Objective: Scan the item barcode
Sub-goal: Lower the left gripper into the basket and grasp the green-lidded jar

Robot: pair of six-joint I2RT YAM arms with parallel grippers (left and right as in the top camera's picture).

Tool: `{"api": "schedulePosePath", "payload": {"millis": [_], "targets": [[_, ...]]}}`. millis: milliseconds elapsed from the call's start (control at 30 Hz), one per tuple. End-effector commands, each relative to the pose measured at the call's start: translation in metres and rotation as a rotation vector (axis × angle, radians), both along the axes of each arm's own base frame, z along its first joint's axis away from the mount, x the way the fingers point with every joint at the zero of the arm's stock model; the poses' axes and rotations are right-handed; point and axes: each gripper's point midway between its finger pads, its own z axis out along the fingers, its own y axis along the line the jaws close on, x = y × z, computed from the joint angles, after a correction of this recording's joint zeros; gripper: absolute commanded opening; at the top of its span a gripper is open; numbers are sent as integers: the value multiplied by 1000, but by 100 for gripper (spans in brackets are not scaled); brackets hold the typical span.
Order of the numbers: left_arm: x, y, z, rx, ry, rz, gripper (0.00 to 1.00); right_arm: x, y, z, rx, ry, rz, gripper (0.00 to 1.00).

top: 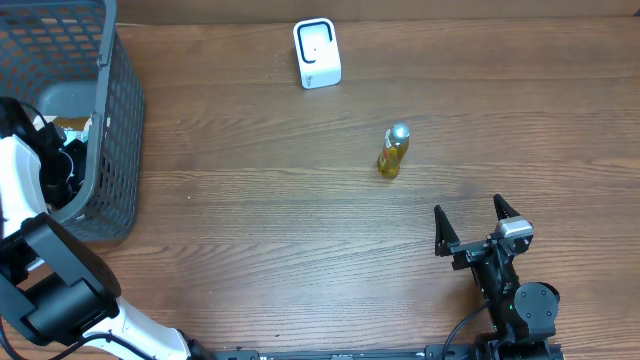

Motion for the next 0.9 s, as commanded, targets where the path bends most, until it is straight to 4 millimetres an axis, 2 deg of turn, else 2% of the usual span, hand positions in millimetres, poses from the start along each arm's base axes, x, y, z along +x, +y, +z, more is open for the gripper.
{"api": "schedulePosePath", "payload": {"millis": [0,133,267,367,567,867], "targets": [[0,1,-1,14,-1,-5,68,0,-1,-2,-5,-4,-3,100],[3,3,1,20,-10,-5,65,0,-1,-2,-5,-4,-3,100],[9,8,12,36,-34,-5,63,0,-1,-2,-5,-4,-3,100],[11,9,17,41,-42,-5,77,0,-1,-2,-5,-4,-3,100],[9,12,11,59,-28,-3,98,0,-1,-2,-5,-4,-3,100],[12,14,6,73,-43,-5,100,0,-1,-2,-5,-4,-3,100]]}}
